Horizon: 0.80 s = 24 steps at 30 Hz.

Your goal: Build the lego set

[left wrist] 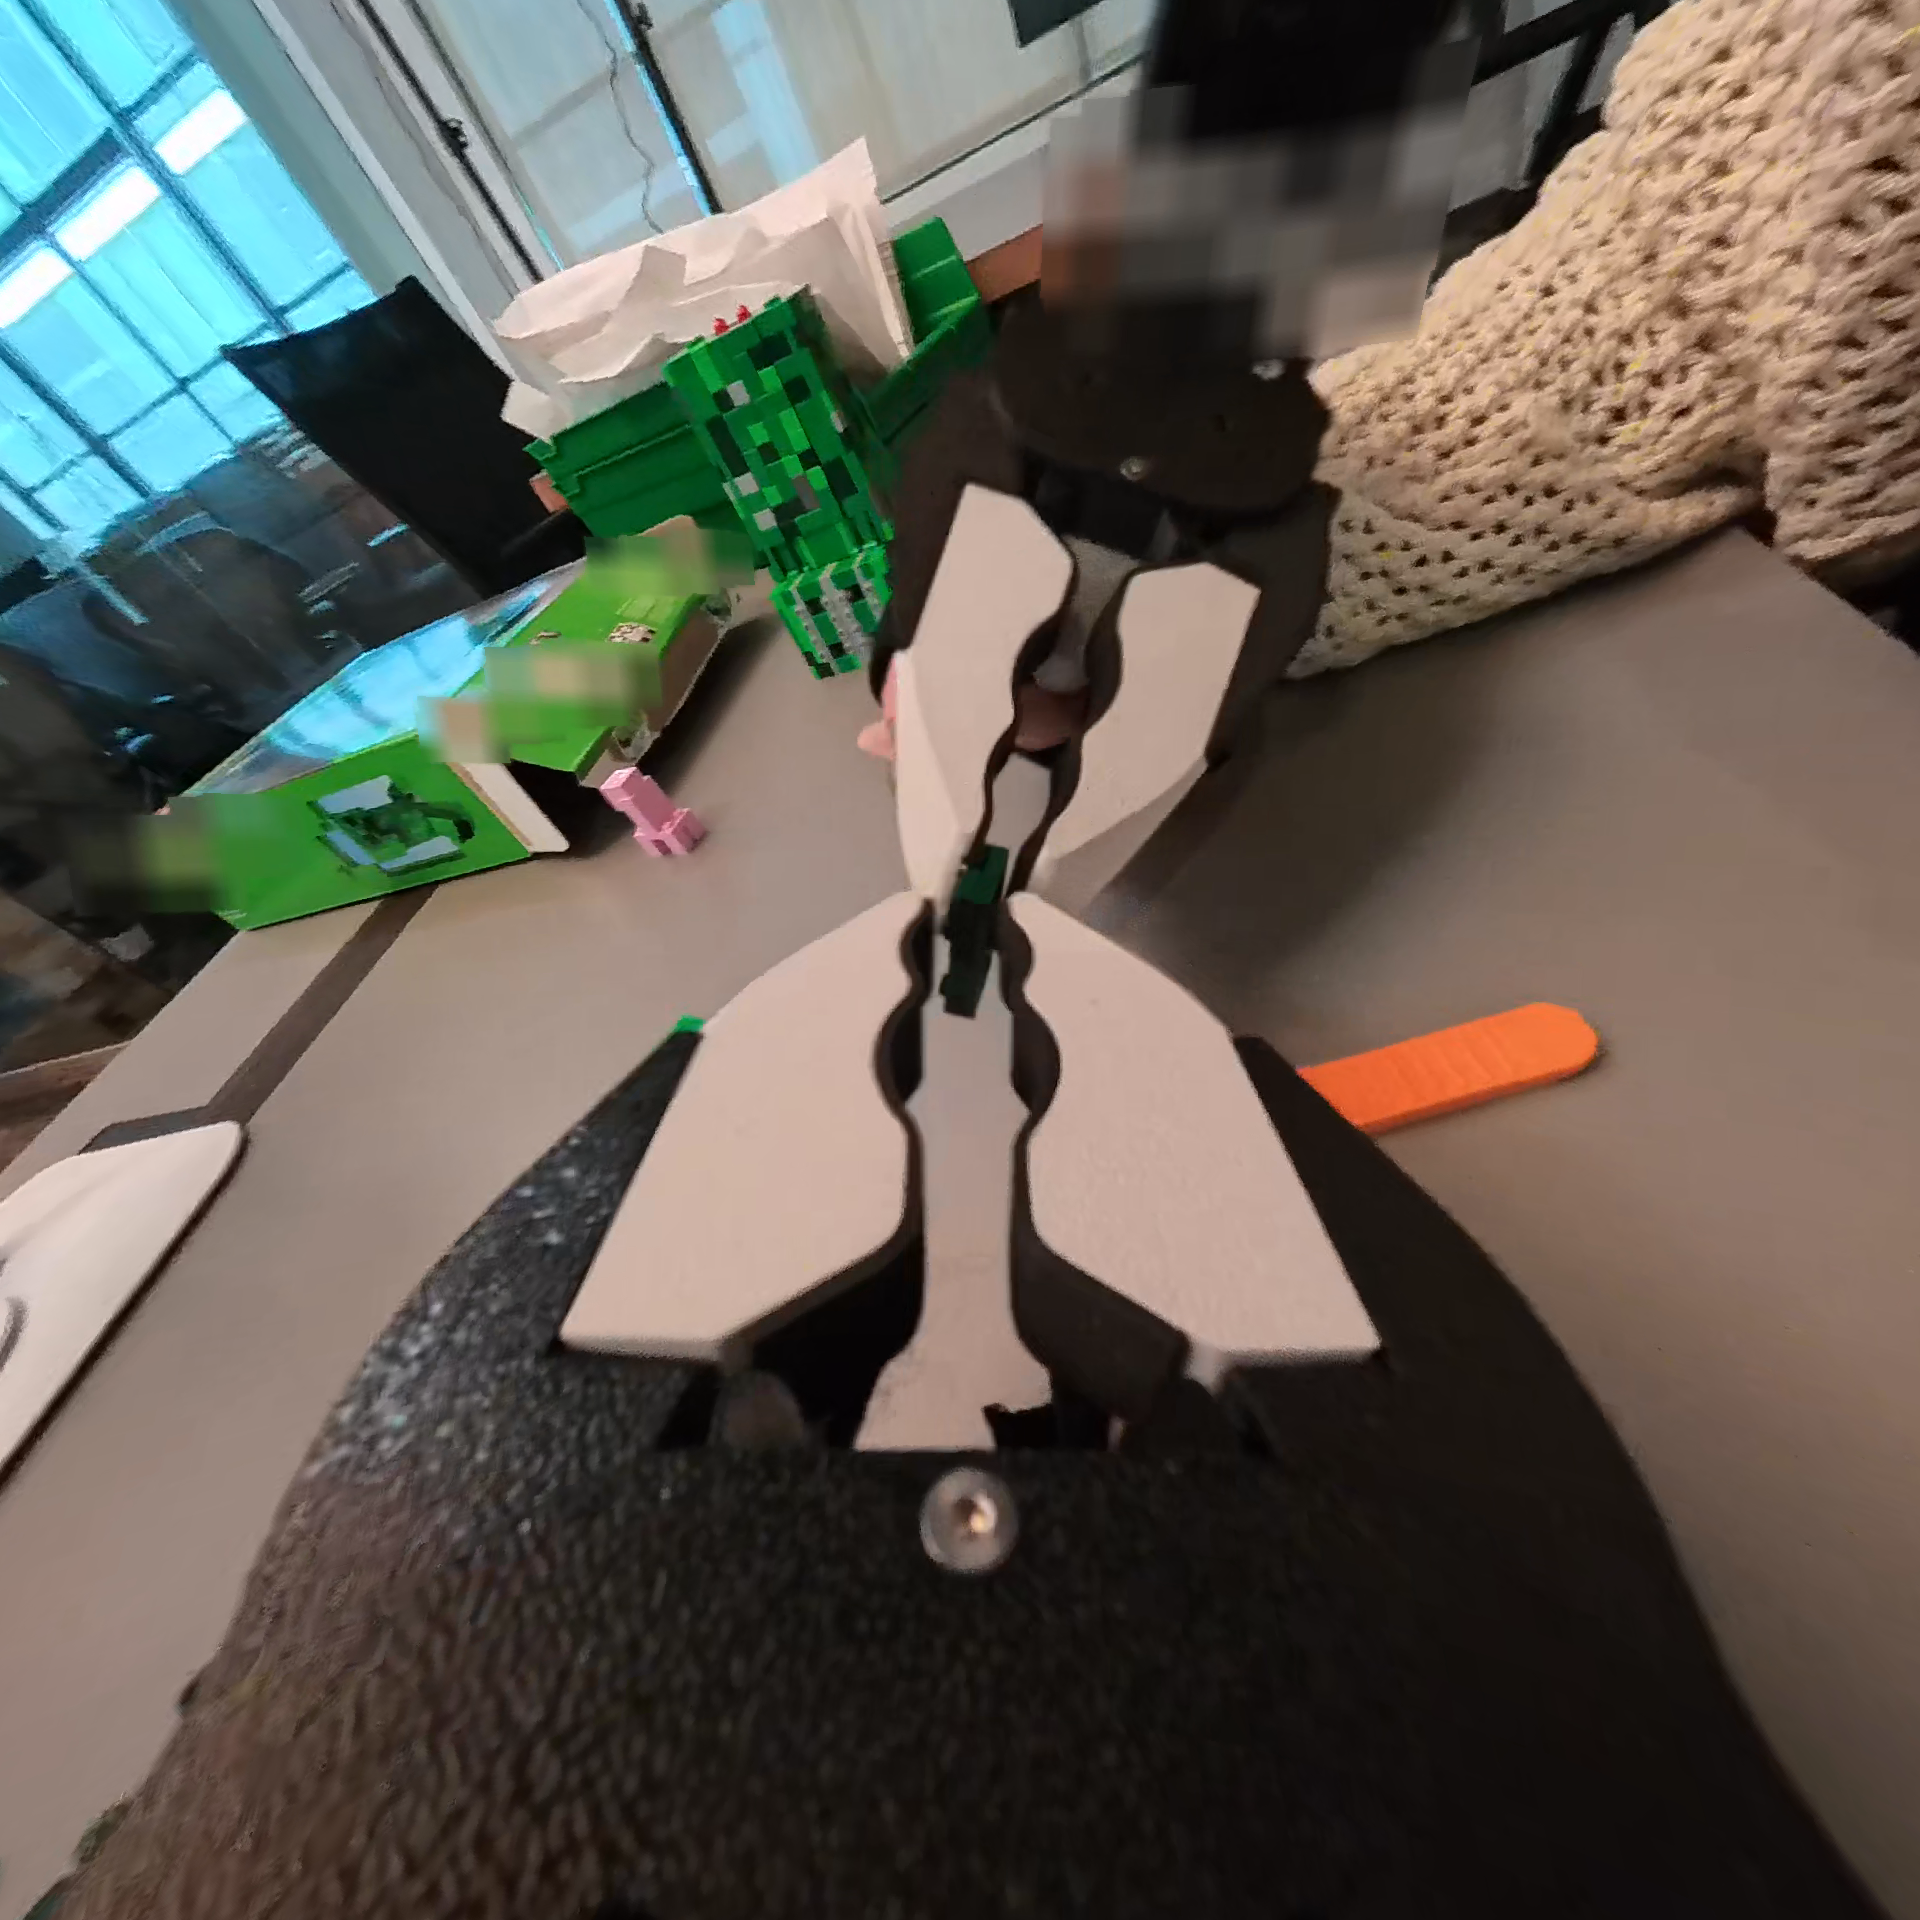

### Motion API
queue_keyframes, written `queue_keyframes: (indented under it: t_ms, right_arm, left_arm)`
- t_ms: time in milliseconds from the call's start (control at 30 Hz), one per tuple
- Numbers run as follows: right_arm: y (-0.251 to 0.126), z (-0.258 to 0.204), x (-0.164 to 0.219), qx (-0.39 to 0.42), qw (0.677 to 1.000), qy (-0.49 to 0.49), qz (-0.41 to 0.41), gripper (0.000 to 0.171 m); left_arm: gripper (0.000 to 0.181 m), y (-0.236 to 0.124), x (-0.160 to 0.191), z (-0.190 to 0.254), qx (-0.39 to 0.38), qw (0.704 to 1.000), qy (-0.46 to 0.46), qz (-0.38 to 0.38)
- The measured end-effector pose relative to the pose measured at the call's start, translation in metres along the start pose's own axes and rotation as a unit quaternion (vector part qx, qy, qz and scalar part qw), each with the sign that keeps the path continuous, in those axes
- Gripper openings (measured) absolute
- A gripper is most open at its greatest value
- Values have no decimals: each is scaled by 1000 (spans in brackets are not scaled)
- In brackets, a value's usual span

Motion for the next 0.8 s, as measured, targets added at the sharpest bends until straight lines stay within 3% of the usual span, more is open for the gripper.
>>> queue_keyframes:
  t_ms: [100, 200, 300, 400, 567, 800]
  right_arm:
    - [1, -2, 10, 54, 984, -145, -90, 7]
    - [9, -13, 22, 38, 939, -287, -186, 8]
    - [10, -16, 21, 21, 913, -350, -209, 8]
    - [9, -14, 17, -22, 923, -314, -219, 24]
    - [-2, -14, 14, -74, 940, -270, -195, 27]
    - [-15, 9, 17, 3, 993, -89, -81, 22]
  left_arm:
    - [30, 0, 2, -6, -54, 999, 3, -4]
    - [31, -8, 5, -18, -137, 991, -3, 3]
    - [34, -19, 5, -30, -187, 981, -49, 16]
    - [48, -29, 3, -39, -228, 969, -94, 34]
    - [72, -44, -13, -47, -281, 951, -115, 55]
    - [90, -67, -88, -29, -321, 918, -154, 176]
Point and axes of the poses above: each gripper's, where its closed fingertips meet, y out along the fingers, x out of its underside, z = x × y across the jaws, the point moved 9 cm from there along -y, back along the fingers, and after that the axes turned 5 degrees about -y, right-handed, at the moved point
